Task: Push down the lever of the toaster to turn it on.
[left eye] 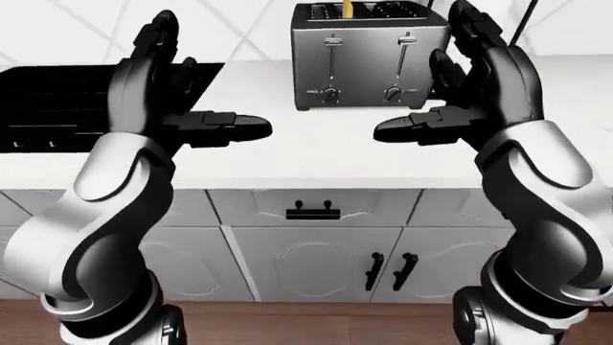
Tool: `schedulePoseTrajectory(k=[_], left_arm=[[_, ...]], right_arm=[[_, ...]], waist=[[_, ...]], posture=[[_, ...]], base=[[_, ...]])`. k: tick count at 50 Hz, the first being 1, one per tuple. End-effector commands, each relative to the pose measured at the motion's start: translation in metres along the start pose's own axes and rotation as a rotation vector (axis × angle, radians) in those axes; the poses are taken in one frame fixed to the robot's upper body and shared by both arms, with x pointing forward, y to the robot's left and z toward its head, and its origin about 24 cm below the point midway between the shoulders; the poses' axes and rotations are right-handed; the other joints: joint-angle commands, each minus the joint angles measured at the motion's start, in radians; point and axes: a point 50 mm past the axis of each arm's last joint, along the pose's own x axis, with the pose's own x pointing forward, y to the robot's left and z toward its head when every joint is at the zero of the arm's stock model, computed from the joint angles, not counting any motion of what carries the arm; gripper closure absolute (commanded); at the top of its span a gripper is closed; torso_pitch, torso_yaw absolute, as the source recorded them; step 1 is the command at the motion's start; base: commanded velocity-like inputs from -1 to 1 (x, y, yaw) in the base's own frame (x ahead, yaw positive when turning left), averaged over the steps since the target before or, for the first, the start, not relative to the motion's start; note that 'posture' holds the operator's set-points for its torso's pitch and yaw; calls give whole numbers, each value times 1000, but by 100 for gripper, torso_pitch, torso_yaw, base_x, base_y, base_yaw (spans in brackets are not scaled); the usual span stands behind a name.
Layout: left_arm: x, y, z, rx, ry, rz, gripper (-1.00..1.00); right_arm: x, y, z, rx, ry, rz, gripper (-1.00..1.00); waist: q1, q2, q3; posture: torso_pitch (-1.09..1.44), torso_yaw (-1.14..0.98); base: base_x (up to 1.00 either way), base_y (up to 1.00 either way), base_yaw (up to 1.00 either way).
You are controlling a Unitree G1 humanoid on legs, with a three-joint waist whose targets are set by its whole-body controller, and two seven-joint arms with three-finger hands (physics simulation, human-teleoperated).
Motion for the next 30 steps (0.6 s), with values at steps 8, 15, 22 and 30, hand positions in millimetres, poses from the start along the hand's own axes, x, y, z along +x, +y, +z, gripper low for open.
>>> schedulePoseTrajectory(k=[8,15,22,30], left_arm=[[-2,5,16,-5,-88,26,-100],[-2,5,16,-5,-88,27,-100],[-2,5,15,-5,-89,26,-100],[-2,5,16,-4,-88,27,-100]], right_arm=[[-2,5,14,0,-85,22,-100],[-1,5,14,-2,-84,24,-100],[-2,5,15,-3,-85,26,-100],[-2,6,15,-3,-84,30,-100]], waist=[[5,42,-13],[5,51,-35],[12,-28,-27],[13,-24,-28]], posture=[[0,0],[0,0],[0,0],[0,0]], base=[[3,8,0],[3,7,0],[3,7,0],[4,7,0]])
